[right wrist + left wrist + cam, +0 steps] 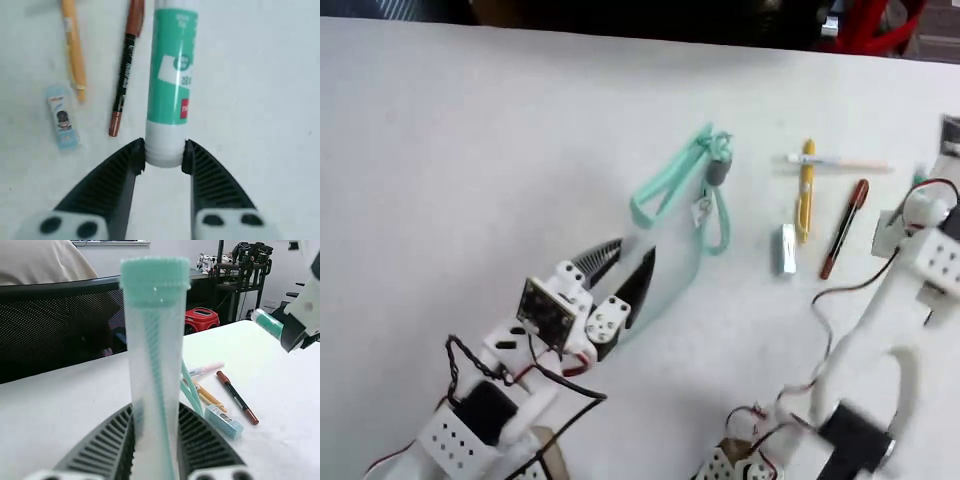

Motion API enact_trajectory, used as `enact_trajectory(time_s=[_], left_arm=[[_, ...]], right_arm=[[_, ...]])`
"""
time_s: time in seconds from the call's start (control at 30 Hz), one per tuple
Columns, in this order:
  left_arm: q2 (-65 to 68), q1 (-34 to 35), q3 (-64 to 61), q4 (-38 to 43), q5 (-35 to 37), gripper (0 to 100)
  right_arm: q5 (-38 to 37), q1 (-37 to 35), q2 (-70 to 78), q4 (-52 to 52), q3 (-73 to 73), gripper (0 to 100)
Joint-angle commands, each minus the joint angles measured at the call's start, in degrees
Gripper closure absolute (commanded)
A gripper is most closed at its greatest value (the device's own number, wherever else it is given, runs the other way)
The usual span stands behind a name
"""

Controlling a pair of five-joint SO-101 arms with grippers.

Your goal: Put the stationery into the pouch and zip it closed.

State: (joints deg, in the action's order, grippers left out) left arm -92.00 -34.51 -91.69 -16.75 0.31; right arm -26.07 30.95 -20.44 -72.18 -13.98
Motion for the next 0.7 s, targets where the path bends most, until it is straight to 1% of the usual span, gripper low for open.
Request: enact_trajectory(time_s=[0.0, 0.1, 0.17, 0.27, 0.33, 0.37, 0.43, 0.47, 0.53, 0.6, 0.67], left_arm=[[-0.1, -0.2, 0.3, 0.6, -0.5, 96], [-0.1, -0.2, 0.3, 0.6, -0.5, 96], [-0.1, -0.2, 0.3, 0.6, -0.5, 96], [-0.1, -0.2, 0.3, 0.6, -0.5, 96], [-0.1, -0.2, 0.3, 0.6, -0.5, 96], [-0.1, -0.2, 0.3, 0.6, -0.5, 96], [-0.1, -0.1, 0.3, 0.6, -0.5, 96], [-0.1, -0.1, 0.3, 0.6, -0.5, 96], [-0.1, 0.0, 0.3, 0.6, -0.5, 96], [-0.1, 0.0, 0.3, 0.6, -0.5, 96], [-0.1, -0.1, 0.3, 0.6, -0.5, 96]], right_arm=[[-13.3, -4.3, -15.2, -1.7, 0.5, 92.2], [-21.5, -7.0, -24.6, -1.6, 0.4, 92.2], [-25.7, -9.2, -29.6, -2.7, 0.1, 92.2], [-26.2, -12.4, -32.8, -7.7, 0.1, 92.2], [-26.5, -13.1, -32.5, -11.7, -2.0, 92.2], [-27.3, -13.1, -31.8, -12.8, -4.6, 92.2], [-31.3, -12.8, -29.4, -12.7, -12.8, 92.2], [-32.8, -11.8, -27.8, -11.0, -17.8, 92.2], [-34.4, -8.9, -24.3, -3.2, -27.2, 92.2], [-33.7, -4.6, -20.8, 6.6, -33.8, 92.2], [-32.8, -1.7, -17.3, 14.4, -38.4, 92.2]])
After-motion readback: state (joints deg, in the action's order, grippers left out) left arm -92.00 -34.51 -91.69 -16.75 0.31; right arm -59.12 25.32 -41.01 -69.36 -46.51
